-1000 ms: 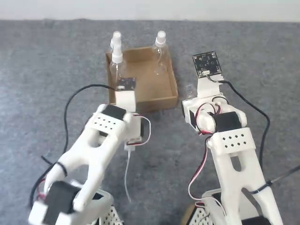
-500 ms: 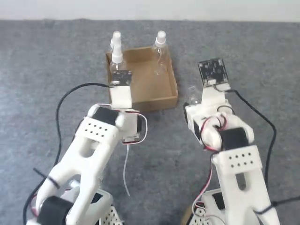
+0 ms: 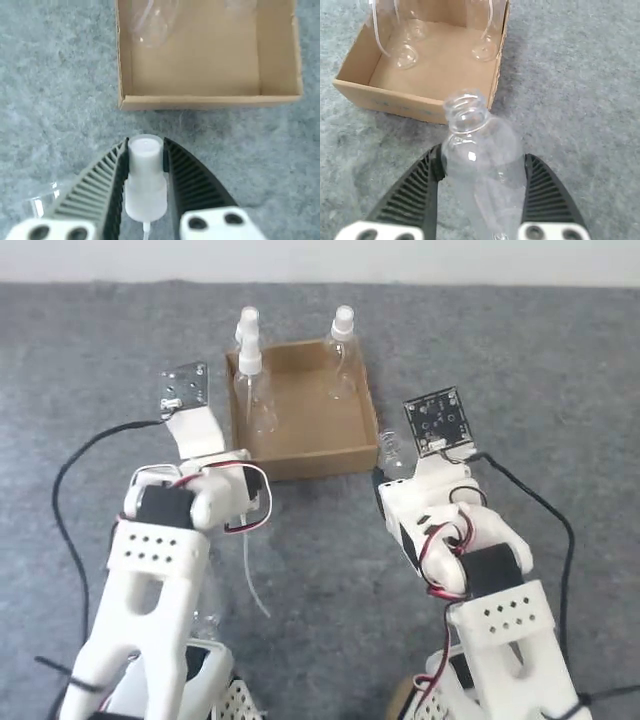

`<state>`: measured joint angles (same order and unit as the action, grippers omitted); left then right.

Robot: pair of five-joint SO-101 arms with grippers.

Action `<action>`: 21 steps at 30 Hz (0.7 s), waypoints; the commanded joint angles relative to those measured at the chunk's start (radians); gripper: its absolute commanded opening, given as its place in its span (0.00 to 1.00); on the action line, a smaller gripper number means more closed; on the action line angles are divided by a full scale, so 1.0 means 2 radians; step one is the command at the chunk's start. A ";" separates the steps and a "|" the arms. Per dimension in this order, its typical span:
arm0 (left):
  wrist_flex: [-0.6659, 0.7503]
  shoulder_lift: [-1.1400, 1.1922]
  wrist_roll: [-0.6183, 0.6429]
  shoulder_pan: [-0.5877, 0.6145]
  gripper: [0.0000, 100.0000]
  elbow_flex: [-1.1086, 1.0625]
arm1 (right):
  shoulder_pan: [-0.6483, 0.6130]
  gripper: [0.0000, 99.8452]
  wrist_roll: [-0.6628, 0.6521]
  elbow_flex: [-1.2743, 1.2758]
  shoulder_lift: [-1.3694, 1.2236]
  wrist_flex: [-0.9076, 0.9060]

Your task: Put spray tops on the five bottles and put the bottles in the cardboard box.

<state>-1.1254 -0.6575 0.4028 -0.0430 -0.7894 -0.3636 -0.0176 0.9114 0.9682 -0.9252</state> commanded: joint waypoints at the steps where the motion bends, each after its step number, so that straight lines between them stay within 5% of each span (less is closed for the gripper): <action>1: 0.016 -0.049 -0.003 0.003 0.01 0.026 | -0.025 0.08 0.002 -0.001 0.018 0.016; 21: 0.016 -0.141 0.000 0.003 0.01 0.133 | -0.083 0.08 -0.020 0.058 0.165 0.002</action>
<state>-1.1254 -0.8830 0.4043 -0.0368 -0.6252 -0.5201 -0.0176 1.0203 1.1999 -0.9237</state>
